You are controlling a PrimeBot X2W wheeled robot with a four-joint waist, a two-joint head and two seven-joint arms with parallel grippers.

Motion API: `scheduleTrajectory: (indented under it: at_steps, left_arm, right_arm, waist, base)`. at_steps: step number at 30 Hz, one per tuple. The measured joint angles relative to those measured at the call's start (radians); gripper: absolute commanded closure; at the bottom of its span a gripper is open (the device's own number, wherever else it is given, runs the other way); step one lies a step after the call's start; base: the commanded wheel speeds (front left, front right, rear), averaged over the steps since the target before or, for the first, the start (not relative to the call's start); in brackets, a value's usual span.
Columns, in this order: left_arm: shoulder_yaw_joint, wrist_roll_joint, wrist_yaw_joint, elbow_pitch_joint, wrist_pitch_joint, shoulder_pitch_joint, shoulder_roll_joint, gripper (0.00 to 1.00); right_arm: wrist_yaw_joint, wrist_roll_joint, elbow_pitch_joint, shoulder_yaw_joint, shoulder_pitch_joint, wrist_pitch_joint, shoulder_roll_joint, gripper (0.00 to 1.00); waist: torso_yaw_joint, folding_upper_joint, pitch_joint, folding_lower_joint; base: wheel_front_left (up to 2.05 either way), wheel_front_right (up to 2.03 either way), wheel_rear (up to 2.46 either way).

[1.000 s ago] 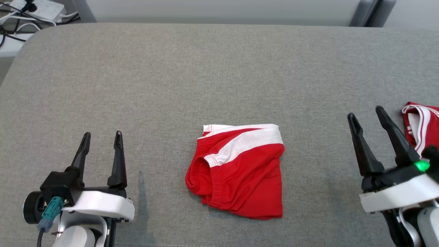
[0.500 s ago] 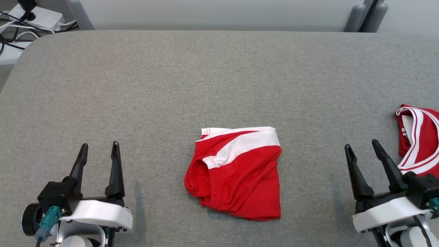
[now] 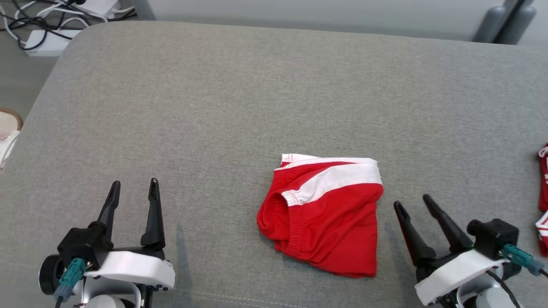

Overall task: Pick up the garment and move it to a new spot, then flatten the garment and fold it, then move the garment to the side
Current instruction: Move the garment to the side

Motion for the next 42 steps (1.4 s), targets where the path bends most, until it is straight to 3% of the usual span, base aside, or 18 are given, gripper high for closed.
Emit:
scheduleTrajectory:
  at_steps: [10,21,22,32,42]
  left_arm:
    - [-0.005,-0.008,-0.01,0.039,-0.023,-0.002,-0.037,0.0]
    - [-0.003,-0.007,-0.02,0.07,-0.035,-0.014,-0.057,0.0]
    - [-0.003,-0.007,-0.027,0.07,-0.035,-0.021,-0.057,0.0]
    - [-0.002,-0.007,-0.028,0.079,-0.04,-0.04,-0.058,0.0]
    - [-0.005,-0.003,-0.037,0.071,-0.007,-0.073,-0.02,0.0]
  right_arm:
    - [0.0,0.224,0.039,0.157,-0.038,0.193,-0.076,0.0]
    - [0.0,0.293,0.078,0.239,-0.131,0.359,-0.081,0.0]
    - [0.0,0.296,0.084,0.257,-0.146,0.368,-0.08,1.0]
    - [0.0,0.31,0.109,0.256,-0.188,0.308,-0.078,1.0]
    - [0.0,0.268,0.089,0.173,-0.184,0.202,-0.115,1.0]
  waist:
    - [0.058,0.0,0.022,0.0]
    - [0.058,0.0,0.028,-0.0001]
    - [0.056,0.0,0.029,0.0]
    - [0.023,0.0,0.043,0.0]
    - [-0.101,0.0,0.062,0.0]
  base:
    - [0.0,0.0,0.0]
    - [0.0,0.0,0.0]
    - [0.0,0.0,0.0]
    - [0.0,0.0,0.0]
    - [0.0,0.0,0.0]
